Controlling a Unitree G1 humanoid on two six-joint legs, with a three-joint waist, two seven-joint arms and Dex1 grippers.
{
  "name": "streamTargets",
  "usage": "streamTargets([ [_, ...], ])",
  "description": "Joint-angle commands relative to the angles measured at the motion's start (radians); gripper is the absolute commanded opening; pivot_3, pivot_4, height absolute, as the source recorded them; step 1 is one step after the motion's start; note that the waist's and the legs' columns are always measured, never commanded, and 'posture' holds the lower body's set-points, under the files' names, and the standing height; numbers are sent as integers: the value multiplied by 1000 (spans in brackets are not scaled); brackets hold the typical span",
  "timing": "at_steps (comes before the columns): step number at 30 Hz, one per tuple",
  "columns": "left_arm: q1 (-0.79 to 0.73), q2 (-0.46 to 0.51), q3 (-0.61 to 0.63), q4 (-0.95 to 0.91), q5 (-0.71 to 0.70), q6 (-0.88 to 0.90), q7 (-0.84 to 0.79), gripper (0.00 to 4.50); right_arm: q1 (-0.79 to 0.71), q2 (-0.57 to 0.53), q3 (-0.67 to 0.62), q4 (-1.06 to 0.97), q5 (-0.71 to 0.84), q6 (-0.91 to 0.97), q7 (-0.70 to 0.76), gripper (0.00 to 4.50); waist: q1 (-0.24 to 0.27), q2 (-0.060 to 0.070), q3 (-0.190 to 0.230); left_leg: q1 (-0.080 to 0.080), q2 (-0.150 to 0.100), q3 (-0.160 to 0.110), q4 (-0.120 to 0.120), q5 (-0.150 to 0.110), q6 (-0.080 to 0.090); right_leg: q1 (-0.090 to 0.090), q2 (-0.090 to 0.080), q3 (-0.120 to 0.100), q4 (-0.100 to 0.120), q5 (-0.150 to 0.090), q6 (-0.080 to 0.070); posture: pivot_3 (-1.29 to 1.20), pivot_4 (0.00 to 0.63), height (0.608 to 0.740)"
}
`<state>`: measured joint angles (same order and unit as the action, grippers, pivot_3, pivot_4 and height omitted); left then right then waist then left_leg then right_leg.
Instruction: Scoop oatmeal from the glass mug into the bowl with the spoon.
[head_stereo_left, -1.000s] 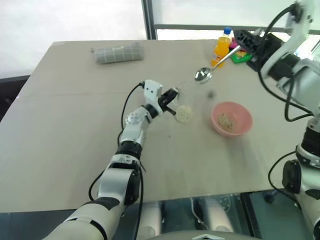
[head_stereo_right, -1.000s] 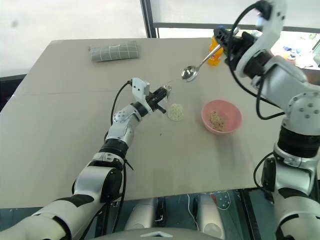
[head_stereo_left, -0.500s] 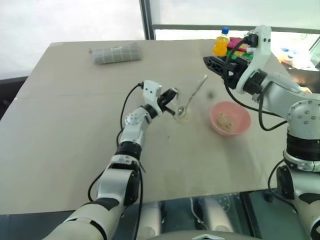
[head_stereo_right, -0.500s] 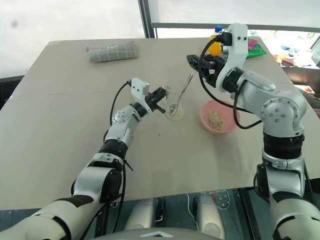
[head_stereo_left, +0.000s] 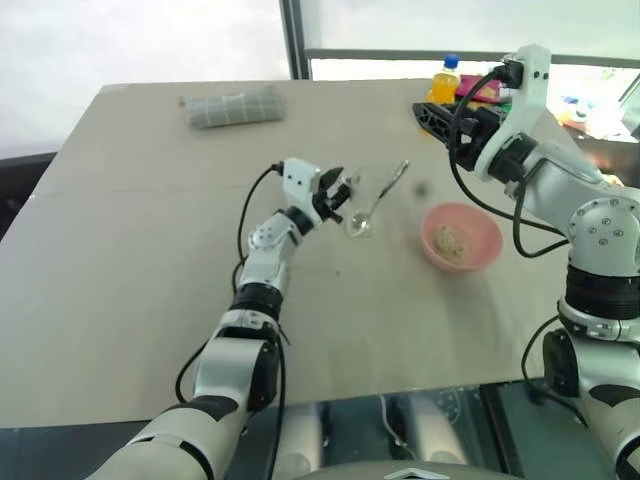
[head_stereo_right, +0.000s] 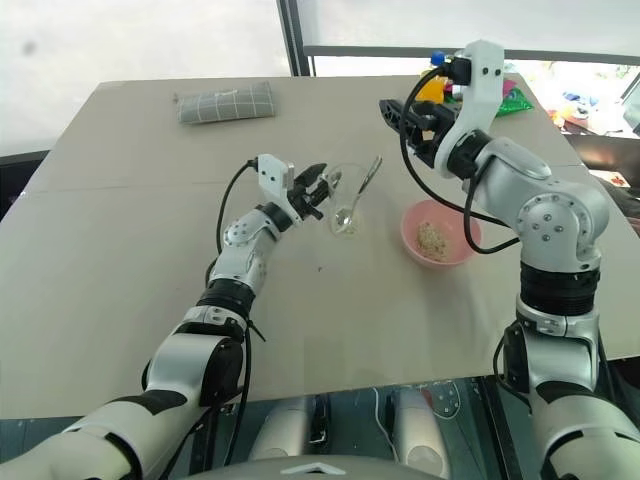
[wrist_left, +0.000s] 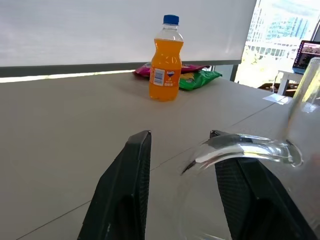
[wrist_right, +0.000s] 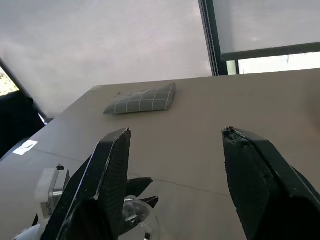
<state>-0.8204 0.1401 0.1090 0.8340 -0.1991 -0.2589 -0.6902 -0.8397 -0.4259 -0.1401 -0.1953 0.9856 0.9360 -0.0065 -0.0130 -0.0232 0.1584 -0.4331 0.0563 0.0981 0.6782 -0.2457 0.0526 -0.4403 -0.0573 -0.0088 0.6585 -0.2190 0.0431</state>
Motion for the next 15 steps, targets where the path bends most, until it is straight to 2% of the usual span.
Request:
streamTargets([
  [1, -2, -1, 7, -28, -13, -31, 0, 1799, -11, -3, -43, -27, -6, -3, 15, 2930, 0, 0, 0, 0, 0, 0, 0, 0, 0, 0, 0, 0, 0, 0, 0, 0, 150, 740],
  [15, 99, 24, 4, -154, -33, 29, -31, 1799, 28, -6, -54, -33, -59, -1, 47, 2930, 0, 0, 0, 0, 0, 0, 0, 0, 0, 0, 0, 0, 0, 0, 0, 0, 150, 740],
])
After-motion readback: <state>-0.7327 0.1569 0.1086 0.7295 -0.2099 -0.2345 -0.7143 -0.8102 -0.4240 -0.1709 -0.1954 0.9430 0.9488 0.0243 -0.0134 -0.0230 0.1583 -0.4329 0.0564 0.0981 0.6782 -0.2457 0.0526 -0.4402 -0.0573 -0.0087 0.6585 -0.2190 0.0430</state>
